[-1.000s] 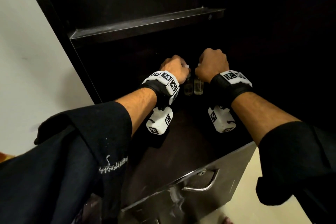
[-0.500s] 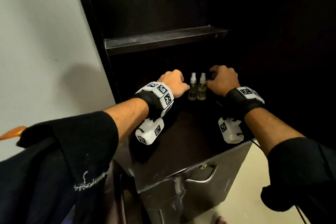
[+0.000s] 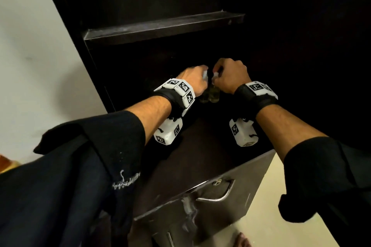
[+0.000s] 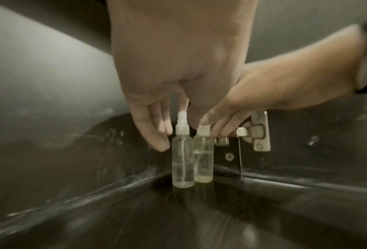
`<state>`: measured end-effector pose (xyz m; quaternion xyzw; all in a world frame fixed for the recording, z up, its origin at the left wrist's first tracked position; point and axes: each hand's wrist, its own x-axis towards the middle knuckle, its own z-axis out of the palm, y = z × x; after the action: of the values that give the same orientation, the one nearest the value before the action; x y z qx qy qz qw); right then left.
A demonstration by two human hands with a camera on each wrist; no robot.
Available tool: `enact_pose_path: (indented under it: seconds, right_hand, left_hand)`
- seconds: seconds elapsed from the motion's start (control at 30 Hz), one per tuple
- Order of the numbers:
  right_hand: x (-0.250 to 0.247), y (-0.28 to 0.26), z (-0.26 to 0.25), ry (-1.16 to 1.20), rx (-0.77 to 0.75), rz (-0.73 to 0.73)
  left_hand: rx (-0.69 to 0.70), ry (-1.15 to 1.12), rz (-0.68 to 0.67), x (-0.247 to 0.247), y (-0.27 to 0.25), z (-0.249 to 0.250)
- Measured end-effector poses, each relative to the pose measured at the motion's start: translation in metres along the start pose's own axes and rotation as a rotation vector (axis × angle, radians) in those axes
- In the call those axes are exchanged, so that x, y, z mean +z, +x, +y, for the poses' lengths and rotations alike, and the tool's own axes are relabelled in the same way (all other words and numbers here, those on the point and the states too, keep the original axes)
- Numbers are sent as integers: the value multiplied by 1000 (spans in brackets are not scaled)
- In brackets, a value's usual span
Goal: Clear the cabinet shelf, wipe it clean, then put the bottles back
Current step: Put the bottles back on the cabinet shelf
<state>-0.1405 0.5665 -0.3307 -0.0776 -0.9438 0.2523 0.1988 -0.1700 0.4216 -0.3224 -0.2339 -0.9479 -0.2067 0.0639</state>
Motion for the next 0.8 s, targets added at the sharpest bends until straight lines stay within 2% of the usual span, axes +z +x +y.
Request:
enact_pose_path:
  seconds: [0.23,0.53,0.8]
  right_hand:
    - [4,-4,-7,101,-24,-30]
    - [31,-33,-82,123,-165,-133]
    - [42,-26,-87,49,-168,-67]
  left_hand:
    - [-37,135,78,-11,-8,-9]
    - [-138,255,1,-66,-55,-58]
    - [-164,258,79,-68,-62,-72]
